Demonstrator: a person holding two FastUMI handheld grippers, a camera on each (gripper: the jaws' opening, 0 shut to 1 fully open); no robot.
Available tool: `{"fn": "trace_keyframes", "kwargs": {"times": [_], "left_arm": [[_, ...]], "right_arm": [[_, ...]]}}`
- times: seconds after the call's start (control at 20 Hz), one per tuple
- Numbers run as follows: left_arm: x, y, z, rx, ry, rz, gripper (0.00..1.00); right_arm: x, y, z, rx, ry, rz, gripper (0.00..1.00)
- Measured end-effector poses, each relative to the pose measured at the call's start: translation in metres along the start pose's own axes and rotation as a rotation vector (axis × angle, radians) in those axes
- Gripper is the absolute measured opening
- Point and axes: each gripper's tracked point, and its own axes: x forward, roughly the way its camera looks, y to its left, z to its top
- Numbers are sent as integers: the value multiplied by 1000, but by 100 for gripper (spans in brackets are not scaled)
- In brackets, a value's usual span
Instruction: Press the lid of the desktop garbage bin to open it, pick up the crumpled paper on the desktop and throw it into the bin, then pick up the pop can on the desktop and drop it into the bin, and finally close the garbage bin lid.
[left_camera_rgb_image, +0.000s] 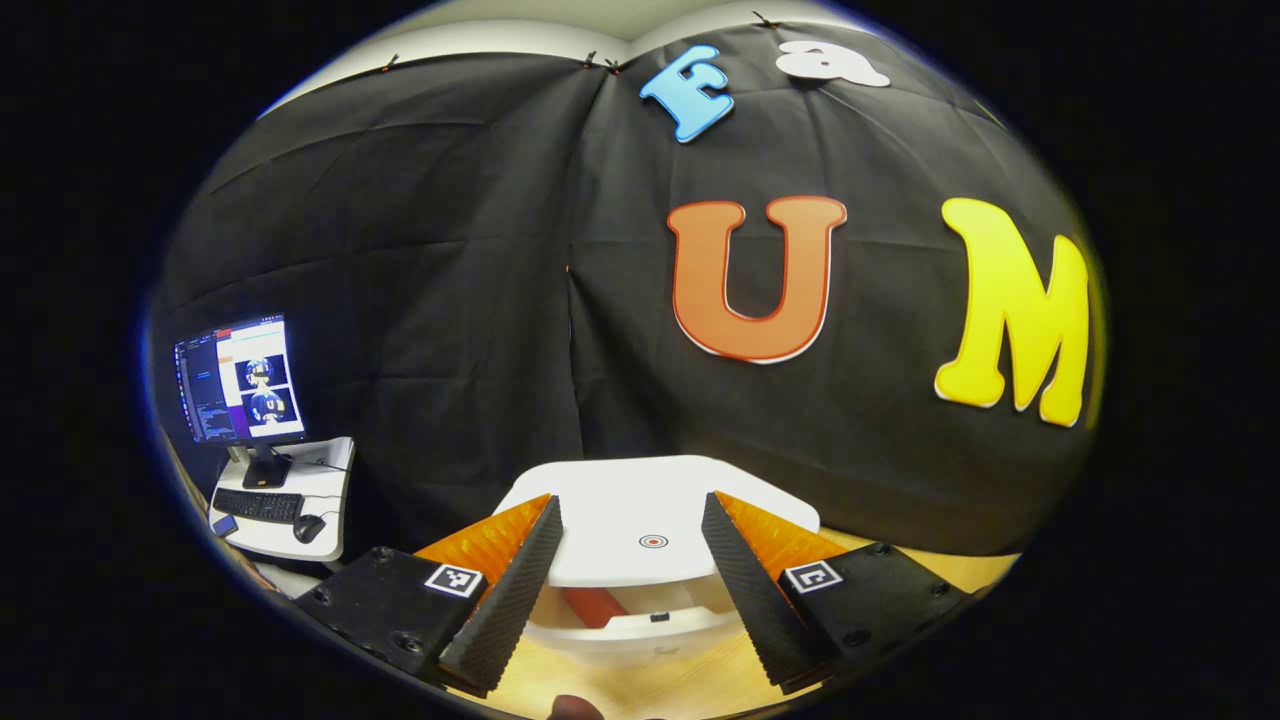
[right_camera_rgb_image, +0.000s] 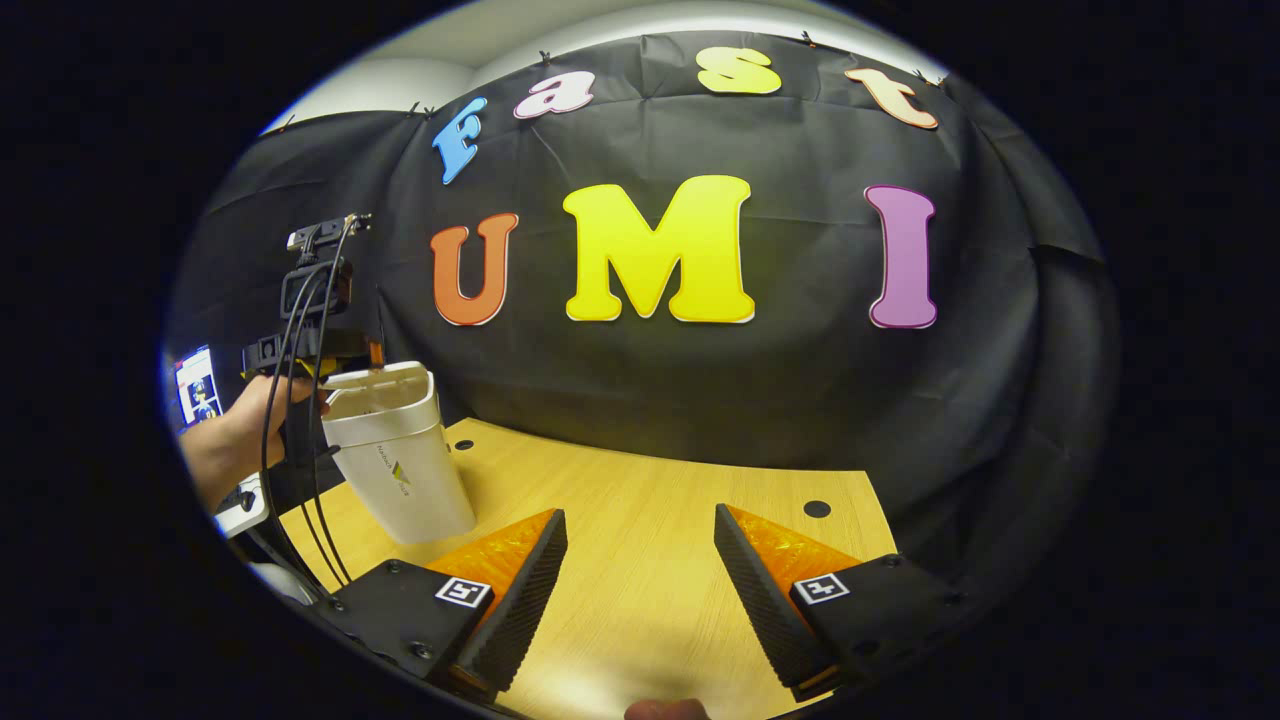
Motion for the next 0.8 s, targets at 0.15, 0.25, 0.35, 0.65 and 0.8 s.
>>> {"fn": "trace_keyframes", "kwargs": {"times": [0.15, 0.25, 0.35, 0.65, 0.8], "left_arm": [[4, -1, -28, -12, 48, -5, 93], [5, -3, -25, 7, 30, -2, 93], [4, -5, -31, 37, 39, -12, 91], [5, -7, -34, -17, -26, -22, 85], [5, -5, -34, 0, -83, -25, 85]], "right_arm": [[-3, -6, -6, 0, 15, -19, 94], [-3, -7, -8, 1, 23, -26, 94], [-3, -8, -13, 4, 32, -30, 94], [2, -10, -28, 38, 61, -34, 94], [6, -16, -33, 27, 68, -47, 92]]}}
